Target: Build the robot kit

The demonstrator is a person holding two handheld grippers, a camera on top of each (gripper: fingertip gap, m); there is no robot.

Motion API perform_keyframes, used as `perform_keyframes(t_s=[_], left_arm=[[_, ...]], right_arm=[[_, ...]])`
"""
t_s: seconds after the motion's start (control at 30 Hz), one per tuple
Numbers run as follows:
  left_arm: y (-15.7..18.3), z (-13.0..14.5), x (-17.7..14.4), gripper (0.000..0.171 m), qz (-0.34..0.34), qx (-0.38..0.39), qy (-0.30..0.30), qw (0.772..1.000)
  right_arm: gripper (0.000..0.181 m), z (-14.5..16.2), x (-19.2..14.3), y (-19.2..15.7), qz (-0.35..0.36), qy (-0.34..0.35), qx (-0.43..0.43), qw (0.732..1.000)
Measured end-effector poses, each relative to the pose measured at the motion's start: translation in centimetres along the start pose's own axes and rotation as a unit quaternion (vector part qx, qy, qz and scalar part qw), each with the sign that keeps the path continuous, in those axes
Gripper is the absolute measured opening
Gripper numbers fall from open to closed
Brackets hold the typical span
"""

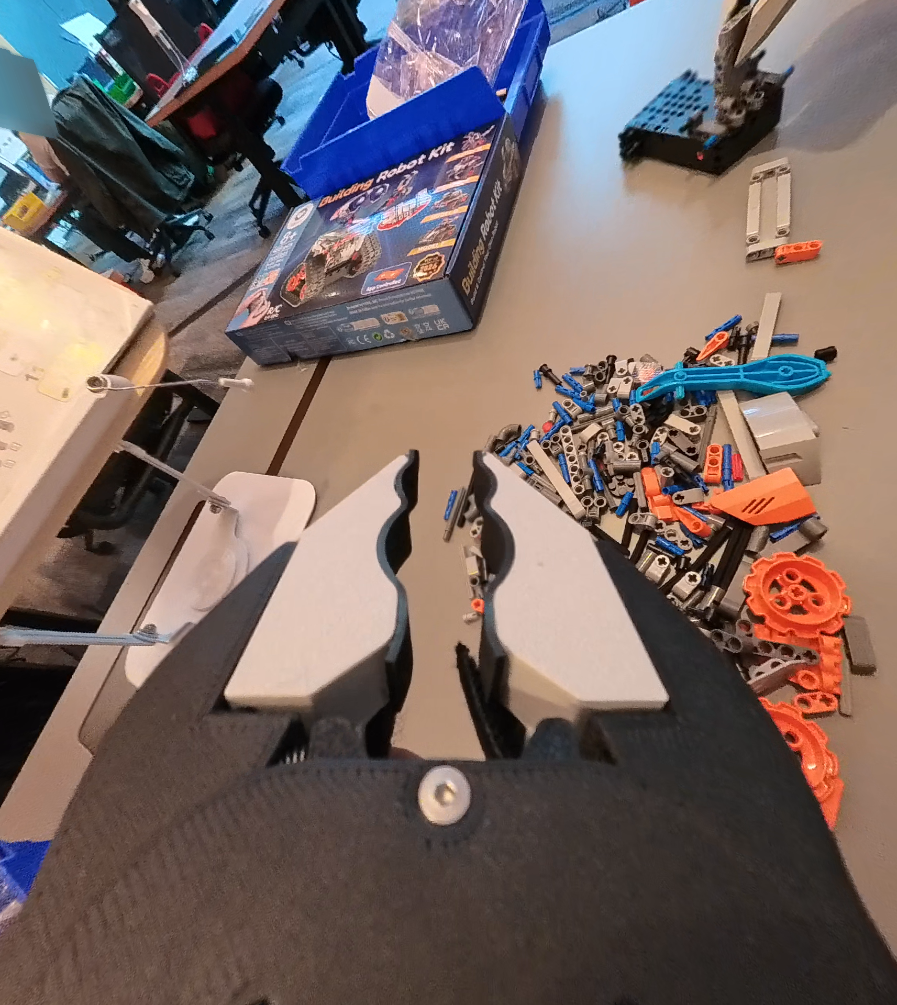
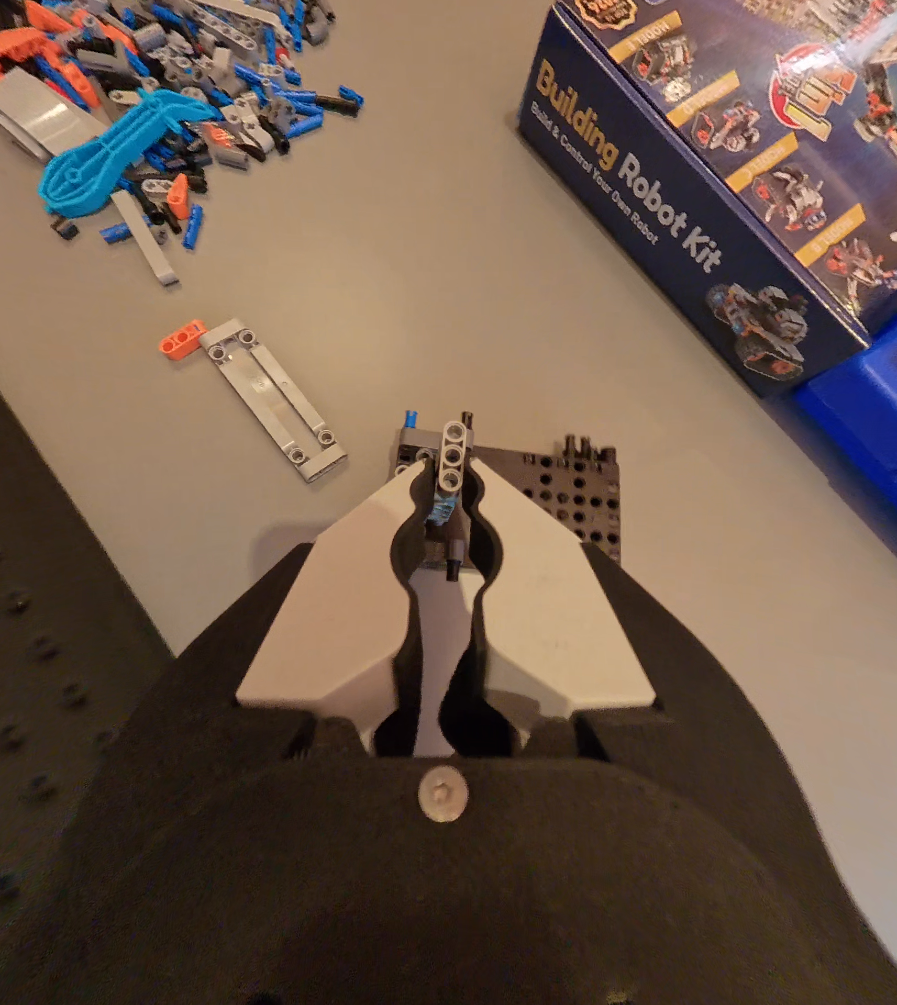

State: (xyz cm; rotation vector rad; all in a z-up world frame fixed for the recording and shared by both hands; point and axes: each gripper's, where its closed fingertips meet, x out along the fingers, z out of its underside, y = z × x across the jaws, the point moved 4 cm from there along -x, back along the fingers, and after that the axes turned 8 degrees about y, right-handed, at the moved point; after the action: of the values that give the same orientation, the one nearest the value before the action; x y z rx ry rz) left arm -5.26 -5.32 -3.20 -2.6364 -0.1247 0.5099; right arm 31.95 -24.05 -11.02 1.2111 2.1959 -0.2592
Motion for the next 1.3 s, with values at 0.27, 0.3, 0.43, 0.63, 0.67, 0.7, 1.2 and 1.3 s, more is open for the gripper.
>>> perform_keyframes(t_s=[0.27, 0.3, 0.43, 0.63, 0.67, 0.7, 1.2, 1.3], left_arm=[[0.7, 1.1, 1.1, 0.017, 0.016, -0.012, -0.003, 1.000], [0.9, 1.2, 1.3, 0.017, 0.019, -0.012, -0.004, 1.000], [1.3, 1.5, 1.8, 0.017, 0.028, -0.011, -0.008, 1.000], [1.9, 1.6, 2.3, 0.017, 0.038, -0.010, -0.010, 0.999], [1.9, 1.6, 2.4, 0.017, 0.040, -0.010, -0.011, 0.999], [2.0, 1.7, 2.5, 0.017, 0.041, -0.010, -0.012, 0.999], [2.4, 2.1, 2.5, 0.017, 0.050, -0.007, -0.024, 0.998], [2.6, 2.3, 2.7, 0.018, 0.053, -0.003, -0.031, 0.998]], right_arm=[[0.006, -1.1, 1.3, 0.2, -0.036, 0.021, 0.008, 0.999], [0.006, -1.4, 1.6, 0.2, -0.035, 0.020, 0.001, 0.999], [0.006, -2.7, 3.1, 0.1, -0.029, 0.021, -0.012, 0.999], [0.005, -4.1, 5.4, 0.1, 0.021, -0.002, 0.074, 0.997], [0.006, -4.4, 5.8, 0.0, 0.027, 0.000, 0.091, 0.995], [0.009, -4.7, 6.1, -0.3, 0.023, 0.007, 0.102, 0.995], [0.011, -6.0, 6.4, -1.7, -0.023, 0.043, 0.136, 0.989], [0.025, -6.6, 6.5, -2.3, -0.056, 0.064, 0.153, 0.985]])
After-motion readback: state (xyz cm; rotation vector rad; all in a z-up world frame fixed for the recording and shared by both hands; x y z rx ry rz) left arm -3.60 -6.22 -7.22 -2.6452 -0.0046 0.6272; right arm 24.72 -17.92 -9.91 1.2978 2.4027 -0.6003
